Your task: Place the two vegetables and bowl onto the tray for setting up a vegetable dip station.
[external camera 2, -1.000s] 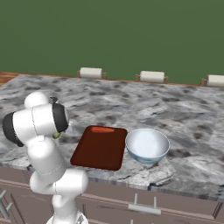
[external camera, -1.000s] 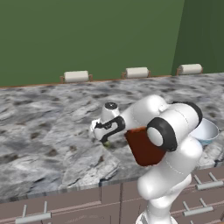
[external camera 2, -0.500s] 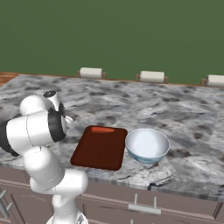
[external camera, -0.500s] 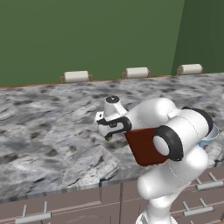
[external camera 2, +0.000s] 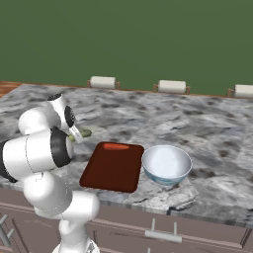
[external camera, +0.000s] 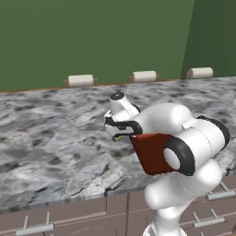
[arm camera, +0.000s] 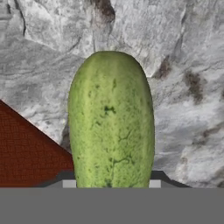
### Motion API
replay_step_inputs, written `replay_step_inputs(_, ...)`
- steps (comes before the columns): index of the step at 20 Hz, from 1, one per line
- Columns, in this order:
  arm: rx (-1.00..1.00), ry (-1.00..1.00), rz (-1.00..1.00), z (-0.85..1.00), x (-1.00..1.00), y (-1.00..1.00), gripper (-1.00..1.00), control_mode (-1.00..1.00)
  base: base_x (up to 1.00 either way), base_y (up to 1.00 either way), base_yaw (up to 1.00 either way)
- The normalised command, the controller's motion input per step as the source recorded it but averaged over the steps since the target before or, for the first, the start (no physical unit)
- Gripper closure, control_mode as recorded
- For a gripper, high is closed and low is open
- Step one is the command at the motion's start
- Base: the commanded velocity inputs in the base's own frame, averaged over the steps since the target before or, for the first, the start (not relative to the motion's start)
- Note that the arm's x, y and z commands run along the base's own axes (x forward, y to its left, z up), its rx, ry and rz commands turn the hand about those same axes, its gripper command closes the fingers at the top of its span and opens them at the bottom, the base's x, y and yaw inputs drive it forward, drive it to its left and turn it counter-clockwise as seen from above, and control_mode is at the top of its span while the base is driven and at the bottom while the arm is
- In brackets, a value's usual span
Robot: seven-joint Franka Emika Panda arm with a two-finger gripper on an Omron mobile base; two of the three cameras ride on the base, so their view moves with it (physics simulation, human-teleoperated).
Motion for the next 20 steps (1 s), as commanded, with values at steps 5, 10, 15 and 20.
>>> replay_step_inputs(5, 0.0, 0.09, -0.46, 0.33, 0.0, -0.24, 1.0, -1.0, 0.0, 0.0, 0.0)
replay_step_inputs(10, 0.0, 0.12, -0.42, 0.24, 0.0, -0.25, 1.0, -1.0, 0.0, 0.0, 0.0)
replay_step_inputs(15, 0.0, 0.02, -0.33, 0.0, 0.0, -0.4, 1.0, -1.0, 0.0, 0.0, 0.0)
replay_step_inputs(20, -0.01, 0.0, -0.29, -0.01, 0.0, -0.43, 1.0, -1.0, 0.0, 0.0, 0.0)
